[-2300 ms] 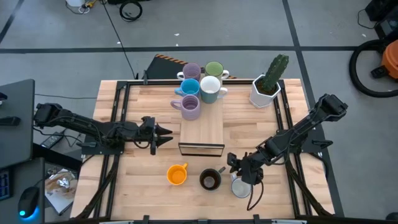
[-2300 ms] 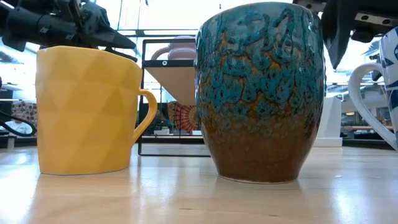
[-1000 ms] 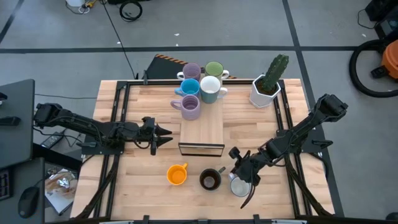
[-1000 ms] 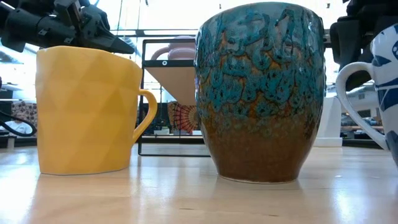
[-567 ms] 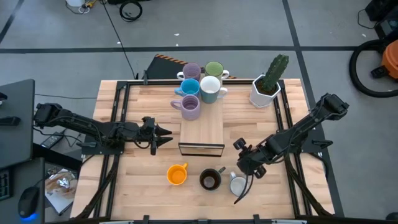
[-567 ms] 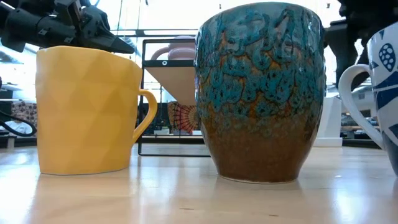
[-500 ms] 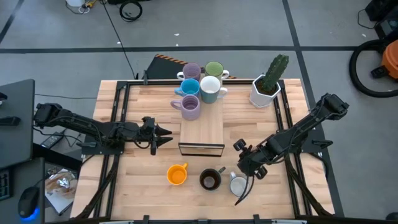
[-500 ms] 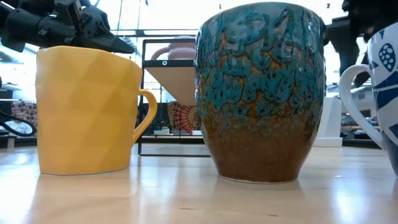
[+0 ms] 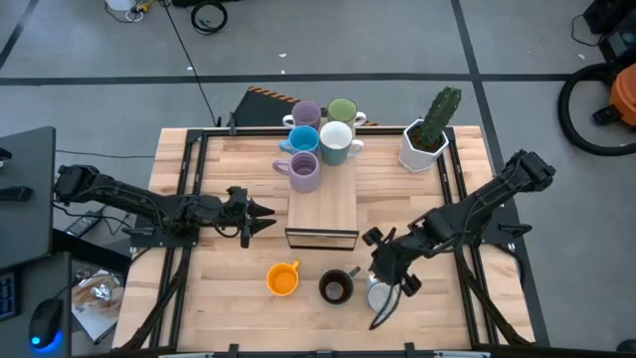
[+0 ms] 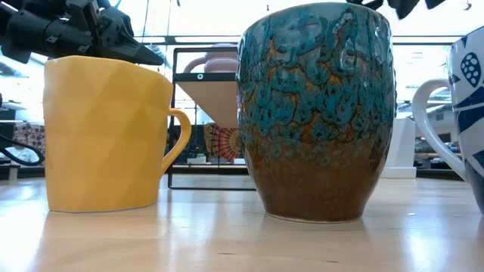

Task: Place coffee mugs
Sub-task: Put the light blue mug on the shelf

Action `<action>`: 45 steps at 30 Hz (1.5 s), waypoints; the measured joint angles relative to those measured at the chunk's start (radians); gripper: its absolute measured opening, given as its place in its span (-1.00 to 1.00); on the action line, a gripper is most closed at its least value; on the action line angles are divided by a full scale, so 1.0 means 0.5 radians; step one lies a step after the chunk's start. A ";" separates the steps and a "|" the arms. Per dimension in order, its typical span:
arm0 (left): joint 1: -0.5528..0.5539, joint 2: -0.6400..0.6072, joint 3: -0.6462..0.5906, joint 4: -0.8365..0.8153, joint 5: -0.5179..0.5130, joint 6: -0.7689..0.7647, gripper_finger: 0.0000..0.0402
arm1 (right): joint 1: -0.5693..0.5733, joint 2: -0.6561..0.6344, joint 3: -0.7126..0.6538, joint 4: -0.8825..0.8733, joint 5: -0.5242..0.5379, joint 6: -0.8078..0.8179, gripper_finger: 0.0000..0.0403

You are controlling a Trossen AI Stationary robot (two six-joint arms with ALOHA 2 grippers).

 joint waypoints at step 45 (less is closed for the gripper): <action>0.000 0.000 0.000 -0.015 0.031 -0.054 -0.14 | 0.012 0.438 0.066 -0.525 -0.186 0.341 -0.52</action>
